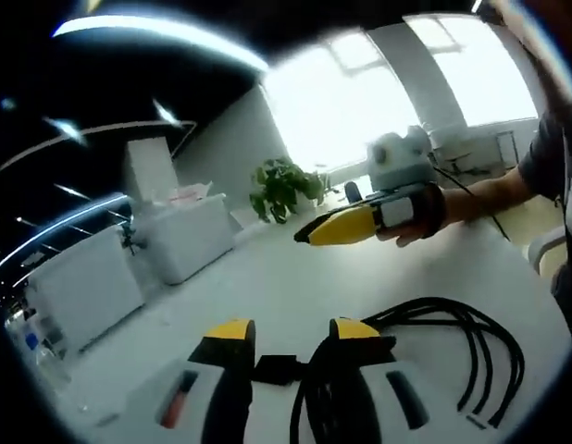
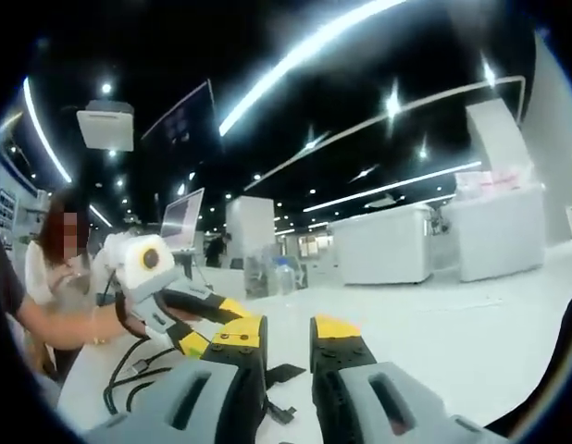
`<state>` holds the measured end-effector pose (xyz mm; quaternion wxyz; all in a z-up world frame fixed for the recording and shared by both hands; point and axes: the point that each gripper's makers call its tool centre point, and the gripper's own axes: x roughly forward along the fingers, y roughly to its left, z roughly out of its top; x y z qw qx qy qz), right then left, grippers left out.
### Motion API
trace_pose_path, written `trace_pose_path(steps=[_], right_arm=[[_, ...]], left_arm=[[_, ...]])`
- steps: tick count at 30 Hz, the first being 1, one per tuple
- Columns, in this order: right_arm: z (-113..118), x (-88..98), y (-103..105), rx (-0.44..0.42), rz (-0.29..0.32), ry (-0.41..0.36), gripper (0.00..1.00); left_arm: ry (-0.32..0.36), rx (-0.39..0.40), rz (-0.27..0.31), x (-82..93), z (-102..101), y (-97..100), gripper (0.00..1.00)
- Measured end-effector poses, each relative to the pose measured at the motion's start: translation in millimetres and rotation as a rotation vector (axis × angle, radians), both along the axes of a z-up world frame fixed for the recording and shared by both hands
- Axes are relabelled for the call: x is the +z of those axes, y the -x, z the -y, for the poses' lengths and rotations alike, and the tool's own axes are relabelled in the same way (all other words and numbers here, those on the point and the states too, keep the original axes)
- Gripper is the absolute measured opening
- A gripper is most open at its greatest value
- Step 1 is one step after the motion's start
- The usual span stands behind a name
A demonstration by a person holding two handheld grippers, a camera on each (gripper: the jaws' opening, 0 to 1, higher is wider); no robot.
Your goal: Coil the Type-C to USB data cable on the desktop and secure it with Velcro straps.
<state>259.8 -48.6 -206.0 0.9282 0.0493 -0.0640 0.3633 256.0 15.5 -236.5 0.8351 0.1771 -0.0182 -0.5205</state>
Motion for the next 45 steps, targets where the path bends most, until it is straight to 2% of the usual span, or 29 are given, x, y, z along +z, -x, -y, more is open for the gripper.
trace_pose_path(steps=[3,6,9,11,14,17,20,24,27,28,31,34,36,38,40,45], right_arm=[[0.0,-2.8,-1.0,-0.001,-0.014,-0.005,0.18],[0.1,-4.1,-1.2,-0.004,-0.019,-0.004,0.18],[-0.4,-3.3,-0.7,0.000,-0.016,-0.003,0.18],[-0.6,-3.0,-0.3,0.001,-0.015,-0.003,0.18],[-0.9,-2.5,0.0,0.004,-0.012,0.001,0.18],[-2.0,-1.9,1.0,0.009,-0.008,0.004,0.18],[-3.0,-3.0,1.3,0.013,-0.010,0.008,0.18],[-3.6,-4.7,0.8,0.013,-0.015,0.013,0.18],[-3.6,-4.6,1.1,0.013,-0.015,0.011,0.18],[-3.6,-4.6,1.2,0.012,-0.014,0.012,0.18],[-3.9,-4.3,1.7,0.013,-0.014,0.010,0.18],[-4.4,-4.9,1.8,0.014,-0.017,0.008,0.18],[-5.0,-5.4,1.8,0.016,-0.020,0.009,0.18],[-5.7,-5.3,2.2,0.019,-0.019,0.009,0.18],[-5.7,-4.9,2.2,0.019,-0.019,0.007,0.18],[-7.0,-1.5,4.9,0.037,-0.013,-0.012,0.18]], left_arm=[[0.095,-0.003,-0.092,3.8,-2.2,-1.9,0.33],[0.239,-0.018,-0.206,11.3,-2.8,-1.6,0.33],[0.403,0.003,-0.282,24.5,-7.7,-7.5,0.33],[0.478,0.014,-0.305,31.9,-12.9,-11.7,0.33],[0.488,0.029,-0.301,33.7,-17.5,-14.4,0.33],[0.437,0.063,-0.251,31.1,-19.2,-15.3,0.33],[0.460,0.035,-0.267,35.0,-17.3,-11.2,0.36],[0.475,0.020,-0.258,40.2,-14.6,-7.3,0.43],[0.504,0.004,-0.266,44.5,-11.7,-3.9,0.43],[0.503,0.019,-0.229,48.9,-13.5,-5.7,0.43],[0.396,0.050,-0.084,53.4,-15.1,-4.0,0.43],[0.323,0.048,-0.011,56.0,-11.5,0.3,0.43],[0.287,0.078,0.053,60.5,-12.3,-2.8,0.42],[0.193,0.099,0.159,63.1,-9.9,-1.2,0.41],[0.138,0.118,0.238,69.0,-8.2,-0.3,0.39],[0.112,0.138,0.377,92.4,-6.7,4.0,0.38]])
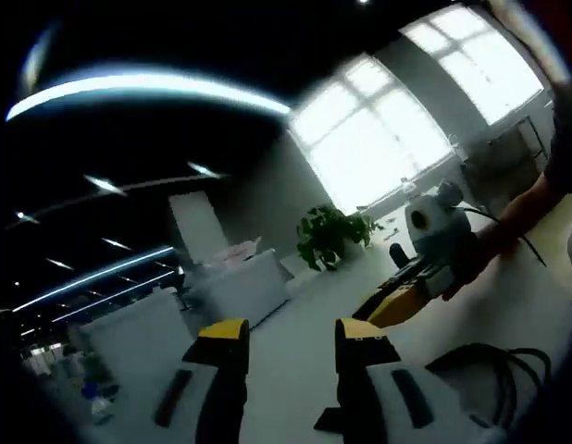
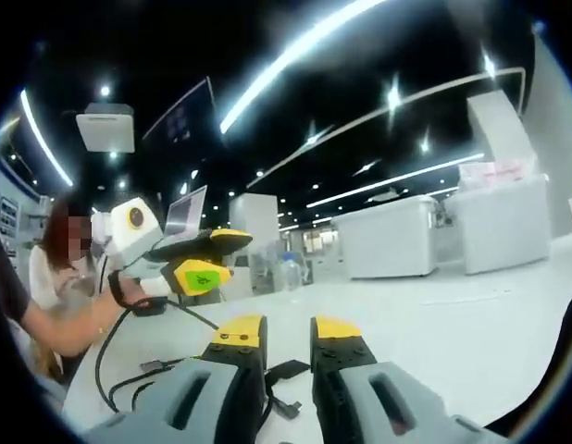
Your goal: Coil the Type-C to USB data cable on the desktop and secure it with Velcro straps.
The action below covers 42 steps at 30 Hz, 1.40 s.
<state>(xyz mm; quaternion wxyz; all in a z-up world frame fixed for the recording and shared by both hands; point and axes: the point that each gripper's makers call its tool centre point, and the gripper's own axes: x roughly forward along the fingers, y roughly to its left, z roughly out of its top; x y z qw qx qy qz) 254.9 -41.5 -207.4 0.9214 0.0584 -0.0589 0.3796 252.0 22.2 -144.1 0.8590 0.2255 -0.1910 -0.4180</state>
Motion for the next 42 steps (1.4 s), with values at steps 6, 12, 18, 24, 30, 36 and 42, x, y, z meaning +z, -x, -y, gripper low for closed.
trace_pose_path(steps=[6,12,18,24,30,36,42], right_arm=[[-11.1,-1.3,8.2,0.046,0.027,0.043,0.18],[-15.1,-7.1,9.0,0.057,0.019,0.066,0.19],[-16.5,-9.5,8.7,0.060,0.009,0.066,0.19],[-18.5,-13.5,9.0,0.064,0.002,0.080,0.20],[-17.8,-15.3,8.3,0.064,-0.016,0.066,0.20],[-21.0,-17.5,10.5,0.077,-0.017,0.074,0.20],[-23.3,-22.3,10.7,0.085,-0.027,0.088,0.20]], left_arm=[[-0.082,0.075,0.144,9.8,0.2,-3.2,0.31],[-0.052,0.135,0.042,-13.4,-9.9,-29.5,0.31],[0.013,0.139,-0.035,-23.5,-18.8,-35.2,0.31],[0.024,0.186,-0.056,-27.5,-28.1,-40.3,0.31],[0.026,0.217,-0.095,-35.0,-35.7,-46.9,0.31],[0.024,0.234,-0.109,-40.4,-39.1,-49.5,0.27],[0.044,0.211,-0.115,-38.5,-36.1,-46.9,0.21]])
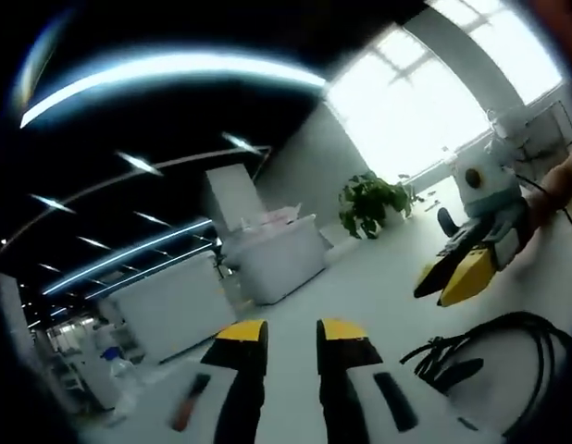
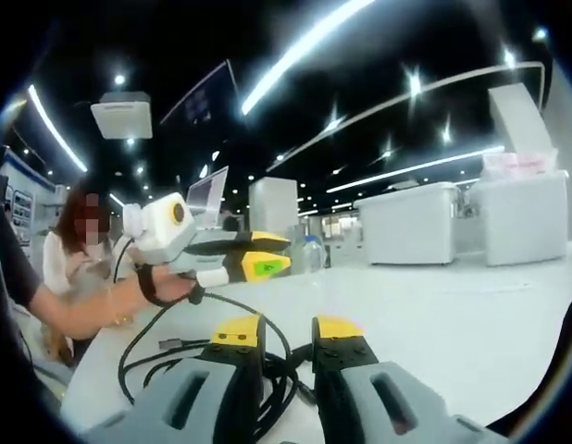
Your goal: Coil the Type-C to USB data cable on the desktop and secure it with Velcro straps.
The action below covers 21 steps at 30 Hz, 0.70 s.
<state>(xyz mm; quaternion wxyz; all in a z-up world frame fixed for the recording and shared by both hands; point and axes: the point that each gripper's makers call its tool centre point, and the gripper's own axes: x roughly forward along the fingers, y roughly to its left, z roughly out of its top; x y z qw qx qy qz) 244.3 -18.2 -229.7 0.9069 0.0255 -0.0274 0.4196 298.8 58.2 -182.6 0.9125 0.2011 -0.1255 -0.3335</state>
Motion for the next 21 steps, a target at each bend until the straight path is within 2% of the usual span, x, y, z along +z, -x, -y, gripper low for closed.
trace_pose_path(steps=[12,21], right_arm=[[-1.5,-1.8,0.9,0.004,-0.002,0.006,0.20],[-1.6,-1.9,0.9,0.004,-0.004,0.005,0.20]], left_arm=[[-0.025,0.007,0.007,-2.0,-0.2,1.5,0.21],[-0.026,0.014,-0.007,-5.4,-3.3,-0.7,0.17]])
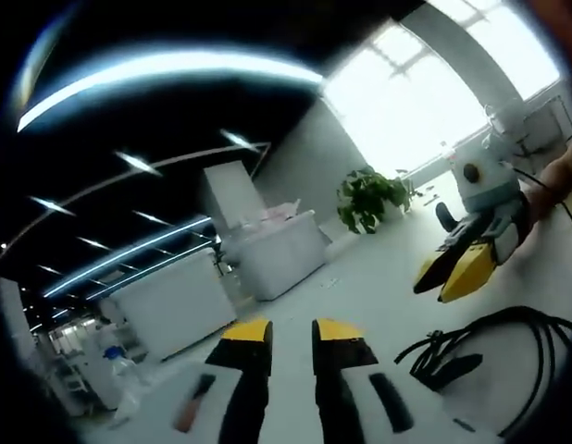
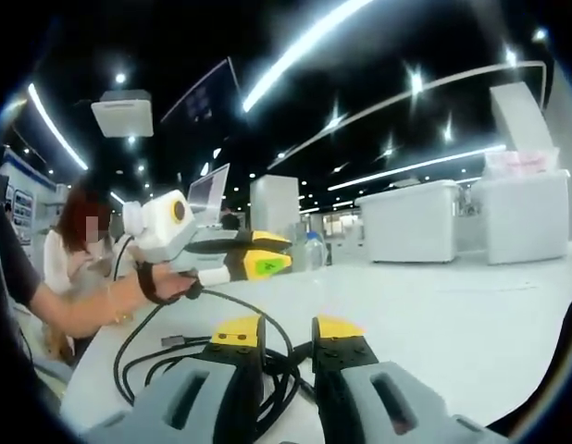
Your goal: Coil the Type-C to USB data cable on the desktop and secure it with Velcro straps.
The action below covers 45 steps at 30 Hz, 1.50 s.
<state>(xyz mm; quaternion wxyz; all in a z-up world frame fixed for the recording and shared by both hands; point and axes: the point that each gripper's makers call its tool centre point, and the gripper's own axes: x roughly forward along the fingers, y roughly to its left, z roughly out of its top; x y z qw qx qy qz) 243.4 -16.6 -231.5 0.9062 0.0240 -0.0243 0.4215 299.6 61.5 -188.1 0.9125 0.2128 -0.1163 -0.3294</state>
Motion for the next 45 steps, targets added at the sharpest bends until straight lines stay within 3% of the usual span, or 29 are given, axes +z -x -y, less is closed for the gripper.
trace_pose_path(steps=[4,13,18,21,26,27,30,35,39,45], right_arm=[[0.2,0.5,-0.2,0.001,0.000,-0.001,0.20],[1.2,4.1,0.7,0.001,0.014,0.000,0.20],[2.3,7.6,2.6,0.012,0.020,-0.013,0.20],[-2.7,6.0,7.4,0.041,0.027,0.001,0.20],[-28.5,-13.2,32.1,0.175,0.106,0.179,0.26],[-34.4,-20.8,37.9,0.203,0.126,0.236,0.28],[-40.6,-31.1,42.0,0.225,0.156,0.309,0.29],[-39.5,-37.7,30.9,0.167,0.202,0.377,0.28],[-44.6,-44.6,26.8,0.149,0.255,0.452,0.24],[-51.9,-41.7,21.6,0.138,0.290,0.450,0.14]], left_arm=[[-0.031,0.009,0.030,1.6,-1.3,0.2,0.09],[-0.038,0.019,0.047,3.4,-3.0,1.0,0.11],[0.092,-0.024,-0.074,-5.9,0.9,0.0,0.13],[0.103,-0.035,-0.111,-13.5,3.7,-2.6,0.15],[0.093,-0.029,-0.134,-24.0,10.3,-4.8,0.19],[0.101,-0.029,-0.148,-26.0,10.4,-5.3,0.19],[0.156,-0.028,-0.224,-33.9,9.0,-7.5,0.22],[0.155,-0.023,-0.236,-36.3,9.1,-9.2,0.25],[0.114,0.022,-0.191,-35.4,7.9,-10.5,0.26],[0.074,0.084,-0.176,-40.5,3.1,-12.7,0.27]])
